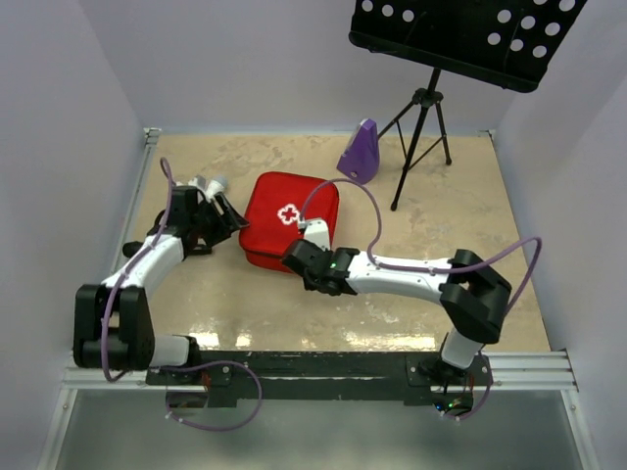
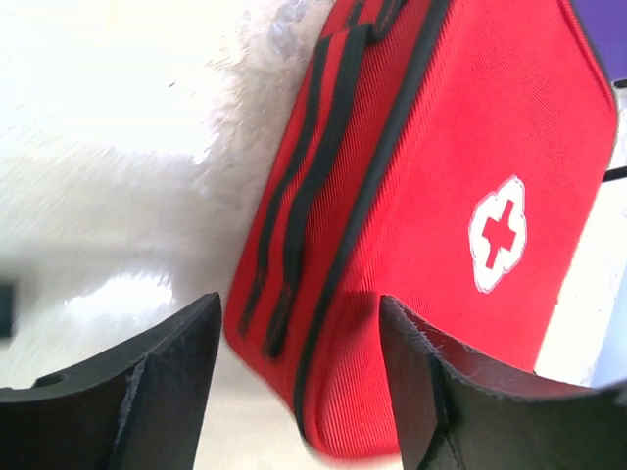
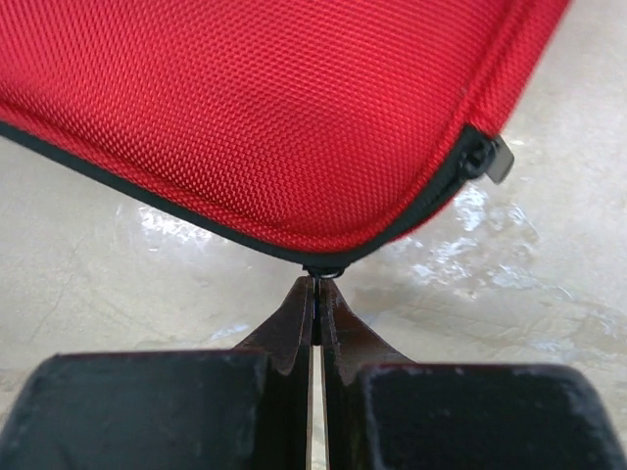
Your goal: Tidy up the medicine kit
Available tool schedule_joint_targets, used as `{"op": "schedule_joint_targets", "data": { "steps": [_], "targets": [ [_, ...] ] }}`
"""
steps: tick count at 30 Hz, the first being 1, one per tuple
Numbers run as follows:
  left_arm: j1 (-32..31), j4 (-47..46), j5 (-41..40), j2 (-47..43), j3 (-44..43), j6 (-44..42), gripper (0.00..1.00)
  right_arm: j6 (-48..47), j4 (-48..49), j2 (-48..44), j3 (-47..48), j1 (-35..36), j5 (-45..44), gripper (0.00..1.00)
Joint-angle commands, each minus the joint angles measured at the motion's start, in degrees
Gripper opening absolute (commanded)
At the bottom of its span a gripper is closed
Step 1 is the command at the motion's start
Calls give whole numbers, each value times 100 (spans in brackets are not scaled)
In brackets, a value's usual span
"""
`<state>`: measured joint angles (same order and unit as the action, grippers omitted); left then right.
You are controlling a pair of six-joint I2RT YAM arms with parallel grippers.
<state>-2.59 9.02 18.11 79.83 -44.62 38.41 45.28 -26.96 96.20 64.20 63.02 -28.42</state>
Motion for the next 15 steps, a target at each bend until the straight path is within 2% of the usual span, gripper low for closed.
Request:
{"op": "schedule_joint_targets", "data": {
  "steps": [1, 4, 7, 10, 13, 15],
  "targets": [
    [-22, 600, -282, -1047, 191, -194, 72, -309, -424, 600, 653, 245, -198, 0],
    [-241, 794, -98, -1469, 243, -133, 75, -388, -415, 882, 962, 333, -199, 0],
    [-785, 795, -106, -1716, 488, 139, 77, -432, -328, 979, 1050, 368, -172, 0],
    [-1217, 234, -176, -1875, 954, 587, 81, -441, -327, 1058, 1129, 430, -163, 0],
    [-1279, -495, -80, -1665, 1192, 825, 84, -432, -362, 1076, 1164, 518, -189, 0],
    [-1358, -541, -97, -1287, 1105, 782, 84, -406, -432, 1041, 1130, 553, -225, 0]
  ]
}}
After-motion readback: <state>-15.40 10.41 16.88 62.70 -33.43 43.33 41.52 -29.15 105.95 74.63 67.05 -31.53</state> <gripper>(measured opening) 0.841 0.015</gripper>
